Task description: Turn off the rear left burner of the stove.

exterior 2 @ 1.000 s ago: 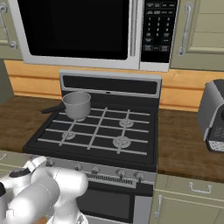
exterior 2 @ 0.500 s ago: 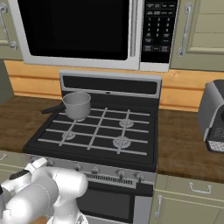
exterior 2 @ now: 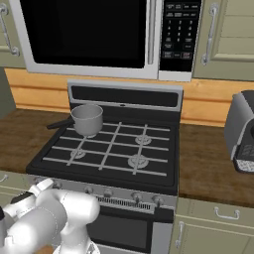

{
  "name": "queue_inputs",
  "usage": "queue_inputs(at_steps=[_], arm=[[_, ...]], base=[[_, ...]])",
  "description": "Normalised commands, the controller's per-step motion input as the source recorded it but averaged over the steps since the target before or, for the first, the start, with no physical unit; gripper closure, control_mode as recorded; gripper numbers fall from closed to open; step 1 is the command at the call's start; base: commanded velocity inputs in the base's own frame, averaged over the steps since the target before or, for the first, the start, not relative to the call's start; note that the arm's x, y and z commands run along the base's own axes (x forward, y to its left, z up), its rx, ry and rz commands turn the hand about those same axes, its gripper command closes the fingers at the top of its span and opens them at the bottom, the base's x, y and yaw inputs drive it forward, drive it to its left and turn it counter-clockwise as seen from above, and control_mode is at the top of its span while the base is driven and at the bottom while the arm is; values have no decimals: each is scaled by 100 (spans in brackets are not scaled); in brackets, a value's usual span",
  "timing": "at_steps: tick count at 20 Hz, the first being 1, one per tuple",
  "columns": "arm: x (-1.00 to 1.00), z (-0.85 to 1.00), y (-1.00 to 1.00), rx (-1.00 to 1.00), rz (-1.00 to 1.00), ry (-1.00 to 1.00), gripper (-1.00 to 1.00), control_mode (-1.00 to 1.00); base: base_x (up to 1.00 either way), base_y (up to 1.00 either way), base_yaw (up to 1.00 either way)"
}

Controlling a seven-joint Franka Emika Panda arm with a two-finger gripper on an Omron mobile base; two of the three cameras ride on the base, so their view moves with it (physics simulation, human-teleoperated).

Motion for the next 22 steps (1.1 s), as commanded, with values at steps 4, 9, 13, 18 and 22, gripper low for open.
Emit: queue_inputs(at_steps=[4,9,13,18,22], arm=[[-1,1,-17,0,0,-19,-100,-100],[1,4,-1,0,0,-13,-100,-100],[14,10,-18,0,0,-1,-100,-100],[12,13,-29,0,1,-1,-100,-100],[0,1,-13,0,2,0,-100,-100]], base=[[0,0,0],[0,0,0],[0,0,0],[0,0,0],[0,0,0]])
